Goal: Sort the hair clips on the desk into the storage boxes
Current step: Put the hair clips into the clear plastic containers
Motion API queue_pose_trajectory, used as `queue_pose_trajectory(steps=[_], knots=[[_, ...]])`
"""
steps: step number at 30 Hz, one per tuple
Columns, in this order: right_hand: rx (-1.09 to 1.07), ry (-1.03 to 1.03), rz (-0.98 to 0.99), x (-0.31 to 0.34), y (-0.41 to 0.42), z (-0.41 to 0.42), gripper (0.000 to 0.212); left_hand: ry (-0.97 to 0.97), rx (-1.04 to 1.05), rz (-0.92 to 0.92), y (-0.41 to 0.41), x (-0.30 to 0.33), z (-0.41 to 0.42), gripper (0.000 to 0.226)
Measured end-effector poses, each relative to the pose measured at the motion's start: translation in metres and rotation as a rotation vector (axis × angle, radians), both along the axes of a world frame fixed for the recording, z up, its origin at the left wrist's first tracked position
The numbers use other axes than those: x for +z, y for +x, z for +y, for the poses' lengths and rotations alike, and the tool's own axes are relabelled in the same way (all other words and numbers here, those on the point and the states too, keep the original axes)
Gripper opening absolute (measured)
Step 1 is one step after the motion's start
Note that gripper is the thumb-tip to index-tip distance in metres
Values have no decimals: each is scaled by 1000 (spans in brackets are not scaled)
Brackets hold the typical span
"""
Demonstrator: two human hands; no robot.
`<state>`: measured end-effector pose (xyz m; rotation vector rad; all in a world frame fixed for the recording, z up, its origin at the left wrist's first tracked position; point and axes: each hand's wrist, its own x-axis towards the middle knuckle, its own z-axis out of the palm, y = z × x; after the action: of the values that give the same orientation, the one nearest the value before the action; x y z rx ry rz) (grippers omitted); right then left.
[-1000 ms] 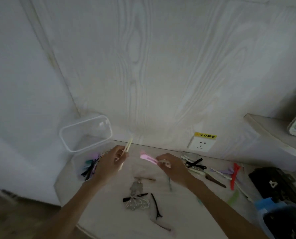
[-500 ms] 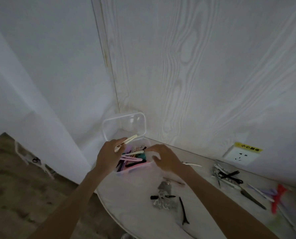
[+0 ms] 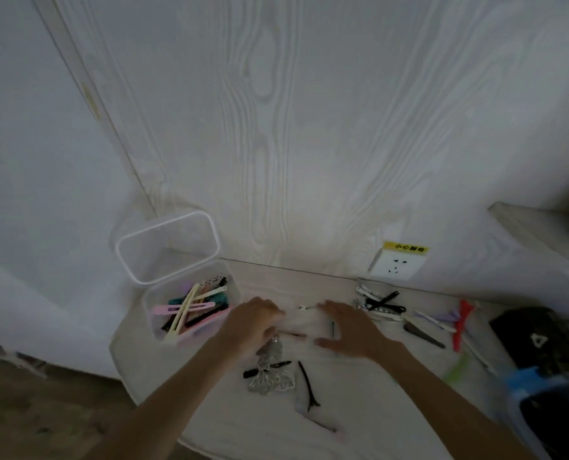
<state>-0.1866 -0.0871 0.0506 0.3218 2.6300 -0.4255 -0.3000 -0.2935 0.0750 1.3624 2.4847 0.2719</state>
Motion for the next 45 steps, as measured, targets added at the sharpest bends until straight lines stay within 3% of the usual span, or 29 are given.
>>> queue_pose_trajectory(steps=[3, 7, 10, 15, 19, 21, 24, 27, 31, 34, 38, 42, 43, 45], knots=[[-2, 24, 120, -1, 23, 2, 78, -38, 65, -27, 14, -20, 10, 29], [-129, -31, 258, -8, 42, -6, 58, 78, 264, -101, 22, -30, 16, 19], [-209, -60, 334, -12, 41, -16, 40, 92, 289, -124, 20, -28, 17, 16], [-345, -103, 436, -12, 27, -21, 36, 308, 384, -139, 14, -7, 7, 12], [-406, -208, 501, -9, 13, -25, 26, 519, 584, -56, -3, 20, -25, 11], [-431, -315, 534, -1, -3, -36, 32, 572, 705, -2, -12, 24, -54, 13], [-336, -407, 598, 21, -38, -69, 24, 434, 815, 76, -24, 17, -96, 18], [-142, -443, 638, 44, -71, -110, 18, 255, 850, -28, -29, 15, -120, 27], [76, -432, 581, 60, -99, -142, 31, 266, 805, 1, -29, 26, -125, 31], [92, -426, 483, 52, -94, -135, 38, 288, 783, 15, -32, 32, -114, 30], [-105, -345, 518, 31, -52, -85, 33, 355, 633, 47, -28, 33, -76, 28], [-374, -139, 615, 15, 11, -18, 33, 361, 311, -32, -6, 27, -9, 37], [-417, -86, 568, 14, 24, -4, 37, 318, 233, -74, 0, 23, 7, 42], [-438, 47, 366, 10, 53, 25, 72, 197, 67, -133, 14, 14, 43, 59]])
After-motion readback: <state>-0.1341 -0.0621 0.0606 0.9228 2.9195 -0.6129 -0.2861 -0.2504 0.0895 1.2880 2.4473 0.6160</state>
